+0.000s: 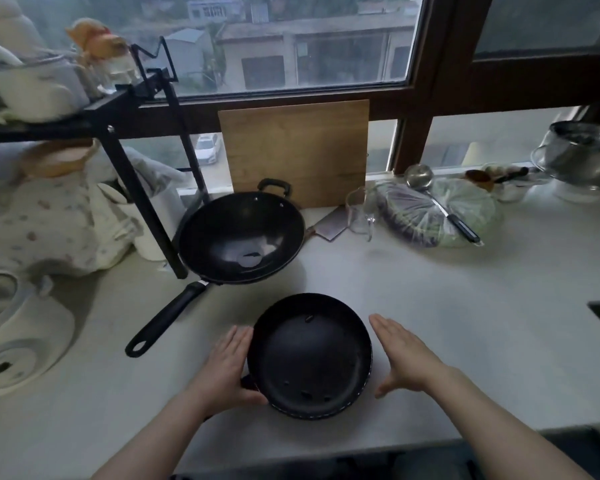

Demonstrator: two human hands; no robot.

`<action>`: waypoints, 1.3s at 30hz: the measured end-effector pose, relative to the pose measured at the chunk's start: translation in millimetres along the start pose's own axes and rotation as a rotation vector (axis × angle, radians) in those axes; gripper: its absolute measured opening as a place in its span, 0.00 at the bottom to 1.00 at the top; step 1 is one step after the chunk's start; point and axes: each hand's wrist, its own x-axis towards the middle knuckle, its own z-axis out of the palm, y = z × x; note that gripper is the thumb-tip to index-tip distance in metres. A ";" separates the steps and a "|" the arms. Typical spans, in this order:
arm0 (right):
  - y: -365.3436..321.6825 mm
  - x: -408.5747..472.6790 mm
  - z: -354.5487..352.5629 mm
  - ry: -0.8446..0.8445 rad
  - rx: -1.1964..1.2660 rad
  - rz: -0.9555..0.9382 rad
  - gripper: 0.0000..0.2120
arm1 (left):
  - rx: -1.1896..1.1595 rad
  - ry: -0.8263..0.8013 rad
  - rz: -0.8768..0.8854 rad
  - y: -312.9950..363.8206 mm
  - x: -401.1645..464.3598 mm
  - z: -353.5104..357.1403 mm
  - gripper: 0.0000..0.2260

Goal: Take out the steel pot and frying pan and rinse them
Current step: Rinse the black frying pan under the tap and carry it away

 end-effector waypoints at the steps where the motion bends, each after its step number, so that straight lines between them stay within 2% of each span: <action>1: 1.6 3.6 1.3 -0.007 0.014 -0.004 0.66 | -0.004 0.002 -0.006 -0.2 -0.1 0.9 0.65; 7: 4.5 20.6 6.5 -0.079 0.146 -0.049 0.68 | -0.028 0.000 -0.052 -4.7 5.6 12.7 0.65; 11: 8.0 35.0 19.8 -0.094 0.257 -0.091 0.80 | -0.100 -0.001 -0.046 -0.4 9.1 10.6 0.68; 13: 11.2 38.6 26.1 -0.060 0.318 -0.120 0.78 | -0.139 0.015 -0.017 1.3 9.4 7.4 0.67; 16: 4.0 35.2 19.2 -0.038 0.390 -0.188 0.69 | -0.190 0.033 0.000 0.2 10.8 8.3 0.63; 18: 3.6 35.5 19.5 -0.043 0.418 -0.193 0.67 | -0.224 0.011 0.007 -0.9 13.1 9.7 0.63; 22: 8.2 36.7 28.0 -0.050 0.465 -0.179 0.72 | -0.334 -0.050 0.024 -2.0 17.8 10.7 0.69; 24: 6.3 33.8 26.5 -0.062 0.506 -0.190 0.71 | -0.390 -0.073 0.028 -2.2 19.2 11.5 0.72; 27: 3.8 29.3 24.3 -0.049 0.551 -0.215 0.67 | -0.435 -0.066 0.038 -2.7 21.9 14.7 0.72; 39: 2.1 13.5 32.8 0.005 0.608 -0.180 0.71 | -0.575 -0.037 0.067 4.0 18.4 17.2 0.71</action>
